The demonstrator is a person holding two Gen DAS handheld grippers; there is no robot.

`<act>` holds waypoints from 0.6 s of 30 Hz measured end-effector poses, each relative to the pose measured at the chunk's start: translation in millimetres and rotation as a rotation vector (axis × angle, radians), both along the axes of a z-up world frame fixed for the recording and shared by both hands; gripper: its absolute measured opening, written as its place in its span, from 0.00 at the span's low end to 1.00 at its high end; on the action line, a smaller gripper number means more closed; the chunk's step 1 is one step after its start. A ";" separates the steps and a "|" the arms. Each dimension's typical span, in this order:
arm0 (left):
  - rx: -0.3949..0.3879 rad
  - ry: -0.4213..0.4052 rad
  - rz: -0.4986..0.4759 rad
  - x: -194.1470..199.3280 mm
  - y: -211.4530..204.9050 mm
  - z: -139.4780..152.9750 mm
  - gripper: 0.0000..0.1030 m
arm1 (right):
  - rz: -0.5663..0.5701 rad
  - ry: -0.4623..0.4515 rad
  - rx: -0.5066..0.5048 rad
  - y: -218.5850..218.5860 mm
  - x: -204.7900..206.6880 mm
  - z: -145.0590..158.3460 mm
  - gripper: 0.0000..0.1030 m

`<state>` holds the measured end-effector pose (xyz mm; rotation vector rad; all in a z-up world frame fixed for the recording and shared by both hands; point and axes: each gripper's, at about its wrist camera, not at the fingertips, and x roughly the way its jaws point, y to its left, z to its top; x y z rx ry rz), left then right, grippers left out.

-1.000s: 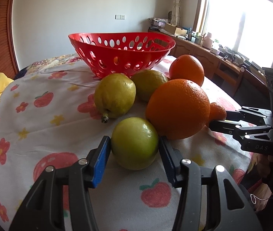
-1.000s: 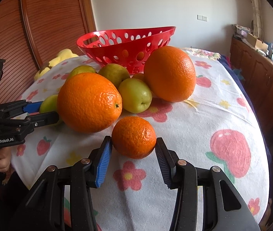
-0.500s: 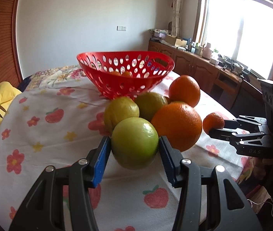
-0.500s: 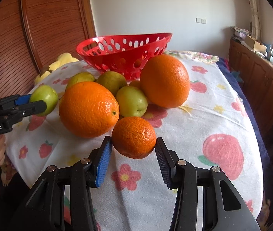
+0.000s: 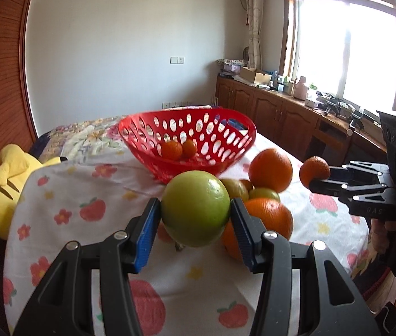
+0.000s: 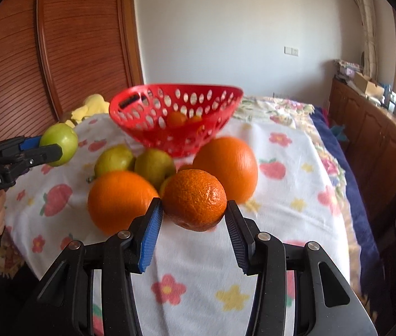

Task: Organize fruits
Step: 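Close the right tool on the small tangerine while the left tool grasps the green lime, then lower the tangerine into the red basket with the right tool while the left tool drops the lime in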

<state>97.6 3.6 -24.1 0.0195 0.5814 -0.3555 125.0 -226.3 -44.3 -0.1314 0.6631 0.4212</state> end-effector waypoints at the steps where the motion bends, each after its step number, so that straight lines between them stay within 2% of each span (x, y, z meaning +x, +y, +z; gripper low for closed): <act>1: 0.000 -0.004 0.002 3.9 0.3 2.5 0.49 | 0.006 -0.010 -0.001 1.2 3.3 4.0 0.45; 8: 0.000 -0.027 0.019 33.5 -0.8 14.0 0.49 | 0.059 -0.061 -0.007 11.3 32.9 28.7 0.45; 18: 0.011 -0.021 0.042 71.9 -0.1 18.4 0.49 | 0.131 -0.064 -0.030 33.0 82.4 35.8 0.45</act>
